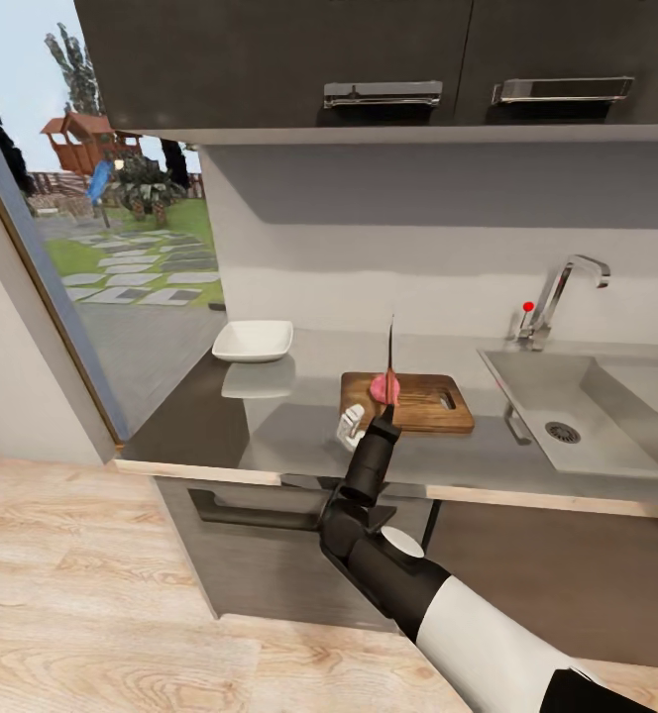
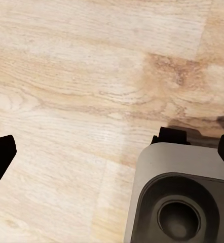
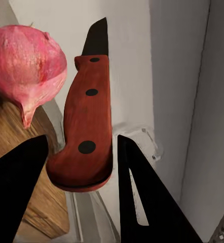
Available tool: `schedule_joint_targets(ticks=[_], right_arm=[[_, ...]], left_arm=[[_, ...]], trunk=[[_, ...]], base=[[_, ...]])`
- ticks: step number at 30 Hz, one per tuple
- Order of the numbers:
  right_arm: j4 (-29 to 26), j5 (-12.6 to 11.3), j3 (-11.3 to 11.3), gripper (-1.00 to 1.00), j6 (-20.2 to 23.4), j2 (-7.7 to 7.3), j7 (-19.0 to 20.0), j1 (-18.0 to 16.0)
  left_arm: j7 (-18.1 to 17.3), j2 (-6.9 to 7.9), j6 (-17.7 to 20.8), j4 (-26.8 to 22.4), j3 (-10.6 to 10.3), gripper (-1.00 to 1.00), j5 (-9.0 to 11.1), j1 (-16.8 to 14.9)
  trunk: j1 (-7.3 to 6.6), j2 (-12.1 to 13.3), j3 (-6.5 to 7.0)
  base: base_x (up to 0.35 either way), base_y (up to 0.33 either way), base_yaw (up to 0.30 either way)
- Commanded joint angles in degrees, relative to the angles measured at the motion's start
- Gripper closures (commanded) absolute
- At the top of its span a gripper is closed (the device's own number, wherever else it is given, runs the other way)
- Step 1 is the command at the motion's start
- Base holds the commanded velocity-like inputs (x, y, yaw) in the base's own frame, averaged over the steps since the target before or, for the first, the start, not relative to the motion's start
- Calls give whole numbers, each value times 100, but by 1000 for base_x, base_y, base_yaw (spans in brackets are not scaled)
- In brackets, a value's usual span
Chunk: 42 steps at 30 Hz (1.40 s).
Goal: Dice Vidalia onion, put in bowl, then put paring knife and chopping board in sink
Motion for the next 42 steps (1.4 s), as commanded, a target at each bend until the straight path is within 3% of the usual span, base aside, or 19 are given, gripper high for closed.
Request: schedule_joint_targets(ticks=[1, 5, 21, 27, 34, 42], right_arm=[[8, -13, 10, 100, 18, 0, 18, -6], [221, -13, 10, 100, 0, 0, 170, -6], [210, 20, 10, 100, 1, 0, 131, -6], [85, 54, 0, 100, 23, 0, 105, -6], [-523, 141, -25, 100, 49, 0, 101, -5], [-589, 221, -32, 100, 53, 0, 108, -5]], left_arm=[[4, -3, -39, 23, -49, -100, 54, -10], [4, -2, -39, 23, -49, -100, 54, -9], [4, -2, -39, 23, -49, -100, 54, -11], [4, -2, -39, 23, -49, -100, 54, -9], [4, -2, -36, 23, -49, -100, 54, -13], [4, -2, -38, 23, -49, -100, 54, -10]], trunk=[[0, -3, -5], [0, -3, -5], [0, -3, -5], [0, -3, -5], [0, -3, -5], [0, -3, -5]], base=[[0, 0, 0], [0, 0, 0], [0, 0, 0], [0, 0, 0], [0, 0, 0], [0, 0, 0]])
